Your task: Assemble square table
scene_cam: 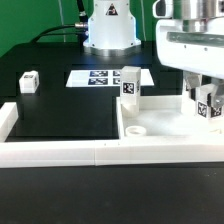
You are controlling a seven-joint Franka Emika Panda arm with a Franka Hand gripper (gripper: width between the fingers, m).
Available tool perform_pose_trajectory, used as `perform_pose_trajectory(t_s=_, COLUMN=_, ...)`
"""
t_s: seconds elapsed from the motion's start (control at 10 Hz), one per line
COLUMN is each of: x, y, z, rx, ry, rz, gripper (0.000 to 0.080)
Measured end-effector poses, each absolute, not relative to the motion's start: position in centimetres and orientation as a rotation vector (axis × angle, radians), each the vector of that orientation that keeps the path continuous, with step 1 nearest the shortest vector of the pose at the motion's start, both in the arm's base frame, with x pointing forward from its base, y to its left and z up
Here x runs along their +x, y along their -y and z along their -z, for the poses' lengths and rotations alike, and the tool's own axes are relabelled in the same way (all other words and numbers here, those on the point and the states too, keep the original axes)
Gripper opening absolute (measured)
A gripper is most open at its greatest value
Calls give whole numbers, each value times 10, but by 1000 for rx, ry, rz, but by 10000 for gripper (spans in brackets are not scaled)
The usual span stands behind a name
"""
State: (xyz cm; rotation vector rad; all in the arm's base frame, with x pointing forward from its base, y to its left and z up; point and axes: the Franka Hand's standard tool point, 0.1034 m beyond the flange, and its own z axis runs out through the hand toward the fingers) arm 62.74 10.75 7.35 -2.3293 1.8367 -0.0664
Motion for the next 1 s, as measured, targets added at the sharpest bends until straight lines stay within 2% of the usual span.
perform_pose_trajectory(t_s=0.3, x=626, y=-108, z=-73, rx=-2194, ry=-1977, rz=36, gripper=294)
perform_pose_trajectory(t_s=0.4, x=625, y=-109, z=-72, rx=-2271, ry=-1896, rz=49, gripper=390)
perform_pose_trajectory(t_s=0.5, x=624, y=-114, z=-70, rx=-2448, ry=-1692, rz=81, gripper=390)
perform_pose_trajectory(t_s=0.6, x=624, y=-114, z=-71, rx=-2632, ry=-1411, rz=111, gripper=567)
perform_pose_trajectory(t_s=0.7, x=625, y=-108, z=-71, rx=-2756, ry=-1168, rz=134, gripper=632)
perform_pose_trajectory(t_s=1.0, x=625, y=-107, z=-71, rx=-2850, ry=-942, rz=152, gripper=649)
